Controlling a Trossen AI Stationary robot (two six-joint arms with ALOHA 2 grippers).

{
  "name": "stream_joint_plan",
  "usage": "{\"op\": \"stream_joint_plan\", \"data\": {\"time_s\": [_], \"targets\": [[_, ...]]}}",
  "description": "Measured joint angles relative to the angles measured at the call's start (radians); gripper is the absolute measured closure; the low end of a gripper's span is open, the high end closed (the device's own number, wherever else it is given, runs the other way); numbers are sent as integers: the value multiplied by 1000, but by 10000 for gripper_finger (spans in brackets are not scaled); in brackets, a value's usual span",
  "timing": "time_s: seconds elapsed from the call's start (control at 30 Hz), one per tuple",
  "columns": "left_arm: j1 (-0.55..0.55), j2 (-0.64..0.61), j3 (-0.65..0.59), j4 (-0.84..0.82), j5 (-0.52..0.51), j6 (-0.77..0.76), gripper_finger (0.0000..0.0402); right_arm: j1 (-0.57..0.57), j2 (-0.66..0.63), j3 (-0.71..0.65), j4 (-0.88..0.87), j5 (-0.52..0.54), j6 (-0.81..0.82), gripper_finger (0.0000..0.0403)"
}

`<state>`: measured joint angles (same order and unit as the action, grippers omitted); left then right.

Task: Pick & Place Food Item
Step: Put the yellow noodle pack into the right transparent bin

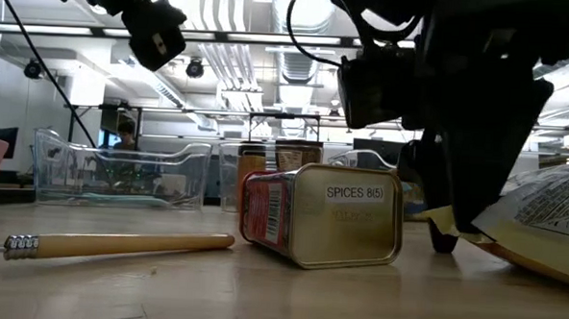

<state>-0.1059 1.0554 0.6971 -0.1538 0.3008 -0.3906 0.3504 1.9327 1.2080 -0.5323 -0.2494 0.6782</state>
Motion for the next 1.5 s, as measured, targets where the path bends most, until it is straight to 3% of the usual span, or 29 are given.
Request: {"op": "stream_joint_plan", "data": {"time_s": [0.17, 0.5, 0.93, 1.17, 1.5], "targets": [[0, 0, 0, -54, 0, 1, 270, 0, 8, 2, -3, -12, 2, 204], [0, 0, 0, -69, 0, 27, 270, -7, -6, 2, -1, -12, -8, 383], [0, 0, 0, -78, 0, 27, 270, -6, -88, 2, -72, 22, 0, 394], [0, 0, 0, -83, 0, 28, 270, -14, -233, 1, -262, 189, 20, 395], [2, 0, 0, -86, -5, 52, 270, -109, -457, -29, -280, 401, 54, 395]]}}
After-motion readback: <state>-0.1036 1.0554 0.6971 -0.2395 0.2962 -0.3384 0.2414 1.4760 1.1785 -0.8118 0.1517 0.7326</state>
